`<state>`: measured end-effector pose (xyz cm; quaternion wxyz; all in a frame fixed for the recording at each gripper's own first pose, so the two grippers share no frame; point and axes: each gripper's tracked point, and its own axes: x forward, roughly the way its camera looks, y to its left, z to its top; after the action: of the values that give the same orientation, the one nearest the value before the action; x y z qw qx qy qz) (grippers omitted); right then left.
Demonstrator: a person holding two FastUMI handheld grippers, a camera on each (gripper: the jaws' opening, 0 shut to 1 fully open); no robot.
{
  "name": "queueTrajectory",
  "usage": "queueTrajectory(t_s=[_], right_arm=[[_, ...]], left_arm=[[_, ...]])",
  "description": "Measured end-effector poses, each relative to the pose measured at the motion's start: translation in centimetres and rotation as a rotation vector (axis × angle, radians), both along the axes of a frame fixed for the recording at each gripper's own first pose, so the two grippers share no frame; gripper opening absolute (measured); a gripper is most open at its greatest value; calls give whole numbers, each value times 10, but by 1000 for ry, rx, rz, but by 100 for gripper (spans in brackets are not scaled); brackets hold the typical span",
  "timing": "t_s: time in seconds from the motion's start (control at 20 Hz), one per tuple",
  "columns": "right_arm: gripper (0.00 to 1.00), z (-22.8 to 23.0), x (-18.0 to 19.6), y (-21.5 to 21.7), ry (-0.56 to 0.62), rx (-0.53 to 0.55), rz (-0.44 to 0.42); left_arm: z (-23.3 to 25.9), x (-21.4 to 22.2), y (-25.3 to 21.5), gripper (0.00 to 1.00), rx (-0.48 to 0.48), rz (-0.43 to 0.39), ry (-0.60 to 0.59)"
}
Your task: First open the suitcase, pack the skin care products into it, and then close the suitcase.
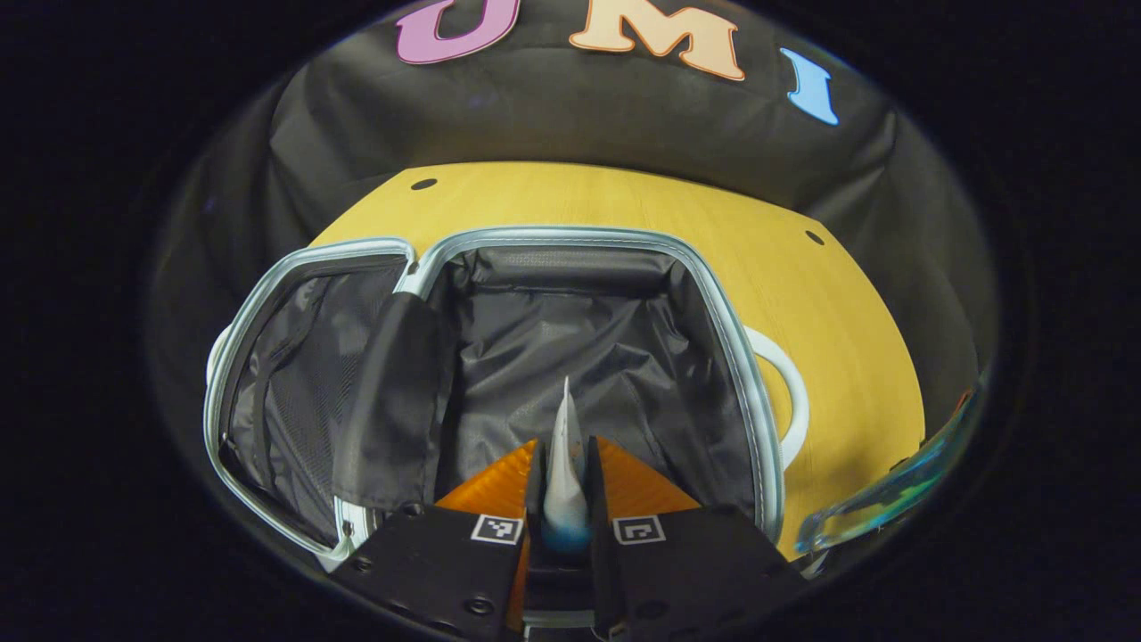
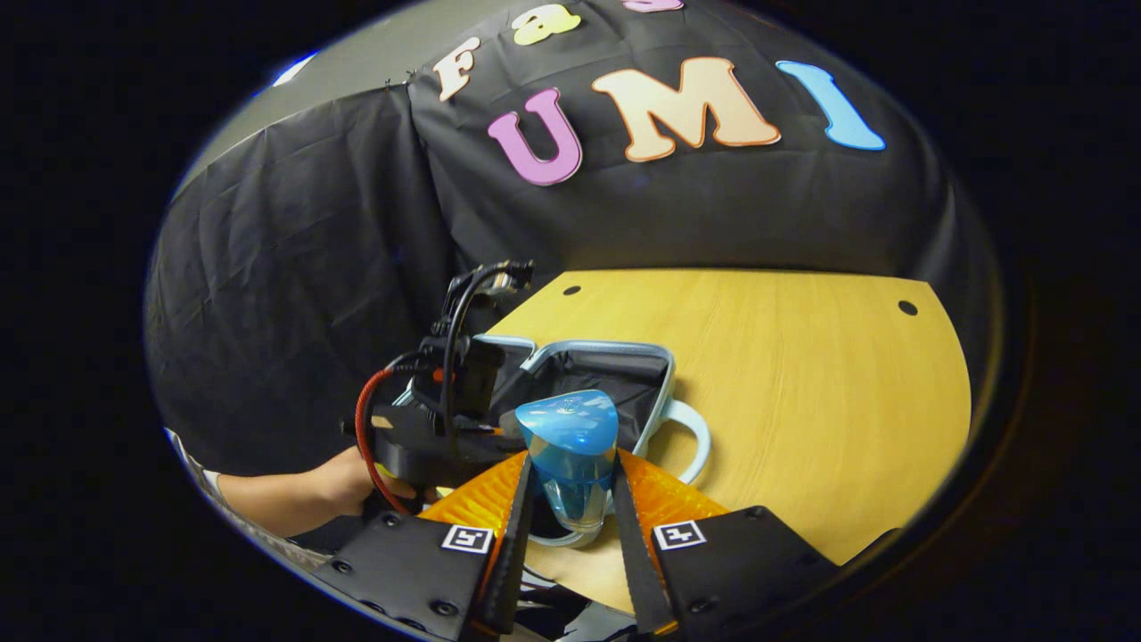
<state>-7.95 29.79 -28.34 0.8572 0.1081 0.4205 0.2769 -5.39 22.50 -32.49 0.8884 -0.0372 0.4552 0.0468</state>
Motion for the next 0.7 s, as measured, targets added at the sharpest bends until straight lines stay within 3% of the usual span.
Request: queueTrajectory(t_s=[0.05,0.2,0.4,0.55,0.65,0.7], right_arm=[[48,-6,-3,6,22,-3,6],[51,-26,-2,21,66,-26,13],[51,-63,-7,38,133,-71,19],[47,-93,-11,49,182,-125,8],[55,-95,-1,57,167,-130,-26],[51,-94,5,58,162,-136,-43]], left_arm=[[1,2,-1,27,-18,-5,-6],[28,12,6,81,-16,-27,-100],[70,13,36,86,-40,17,-183],[92,7,86,87,-22,77,-228],[96,0,125,88,0,115,-234],[96,-4,144,87,7,137,-233]])
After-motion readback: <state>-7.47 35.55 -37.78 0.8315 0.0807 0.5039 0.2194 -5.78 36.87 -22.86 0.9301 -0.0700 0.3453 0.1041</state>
